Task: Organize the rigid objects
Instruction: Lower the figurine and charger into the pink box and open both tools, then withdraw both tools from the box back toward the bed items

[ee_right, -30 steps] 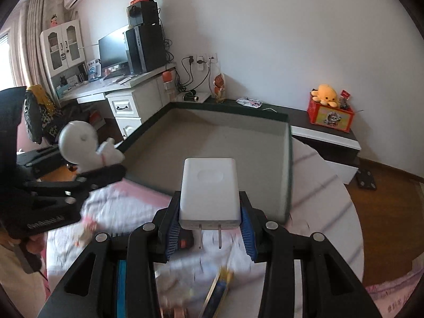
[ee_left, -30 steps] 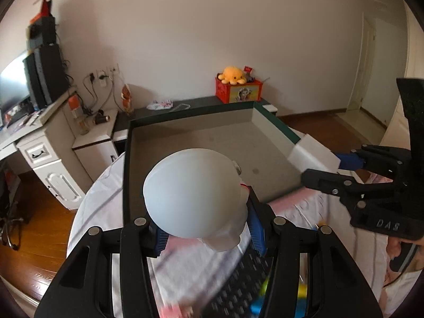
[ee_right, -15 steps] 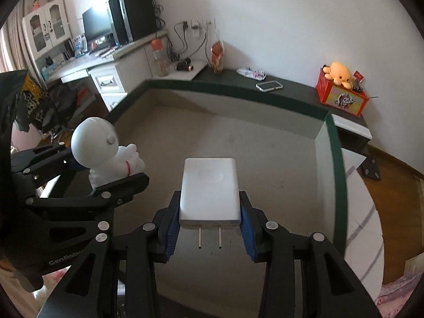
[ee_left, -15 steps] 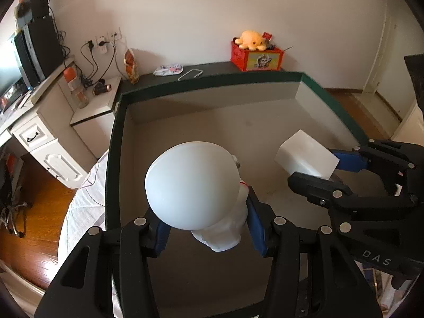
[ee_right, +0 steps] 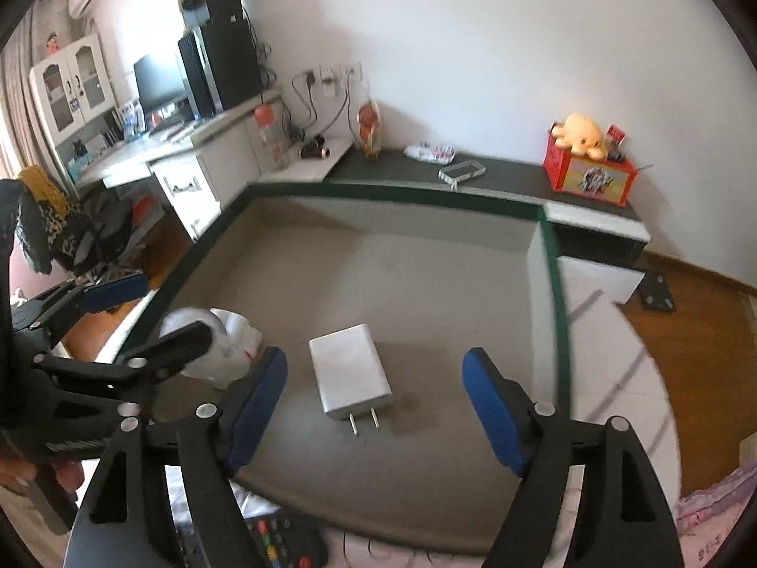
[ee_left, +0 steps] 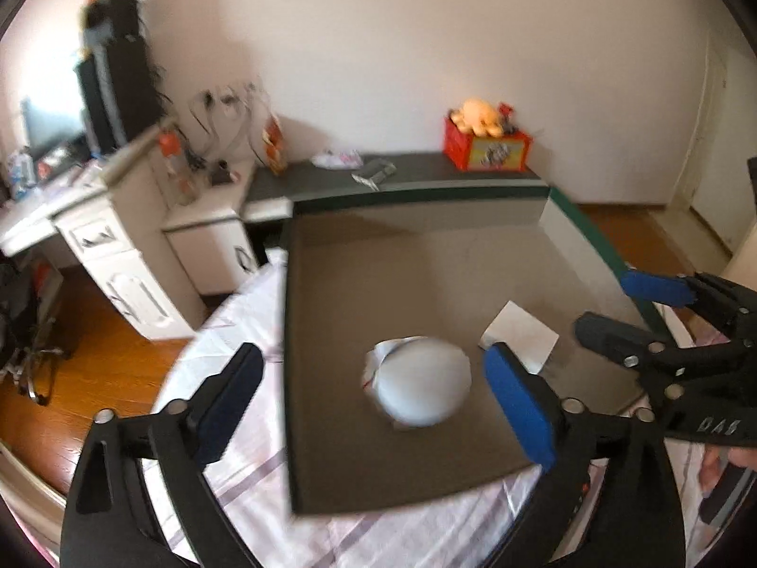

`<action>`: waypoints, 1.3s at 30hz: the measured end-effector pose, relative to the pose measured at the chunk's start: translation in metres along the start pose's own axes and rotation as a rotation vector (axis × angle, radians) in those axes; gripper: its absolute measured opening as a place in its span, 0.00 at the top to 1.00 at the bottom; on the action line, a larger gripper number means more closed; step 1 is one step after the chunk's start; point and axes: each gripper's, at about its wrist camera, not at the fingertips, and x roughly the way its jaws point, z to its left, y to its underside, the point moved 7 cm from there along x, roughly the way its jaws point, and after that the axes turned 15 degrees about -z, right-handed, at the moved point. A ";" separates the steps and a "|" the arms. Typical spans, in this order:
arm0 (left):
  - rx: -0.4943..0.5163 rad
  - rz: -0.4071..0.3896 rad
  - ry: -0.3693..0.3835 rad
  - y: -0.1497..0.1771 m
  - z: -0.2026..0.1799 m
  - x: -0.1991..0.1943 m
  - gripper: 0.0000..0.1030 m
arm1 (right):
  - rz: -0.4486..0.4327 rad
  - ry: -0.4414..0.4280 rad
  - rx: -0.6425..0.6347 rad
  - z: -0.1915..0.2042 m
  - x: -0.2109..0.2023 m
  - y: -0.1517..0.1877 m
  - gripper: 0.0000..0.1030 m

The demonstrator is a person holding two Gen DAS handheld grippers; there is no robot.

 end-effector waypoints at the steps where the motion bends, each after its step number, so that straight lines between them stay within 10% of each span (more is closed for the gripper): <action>1: 0.009 -0.038 -0.016 -0.004 0.002 -0.016 0.03 | -0.028 0.000 -0.001 0.002 -0.015 -0.004 0.24; 14: 0.035 -0.332 -0.129 -0.007 0.000 -0.186 0.00 | -0.335 0.074 -0.114 0.044 -0.167 -0.009 0.18; 39: 0.067 -0.277 -0.100 0.076 -0.043 -0.263 0.00 | -0.351 0.160 -0.069 0.041 -0.261 0.075 0.18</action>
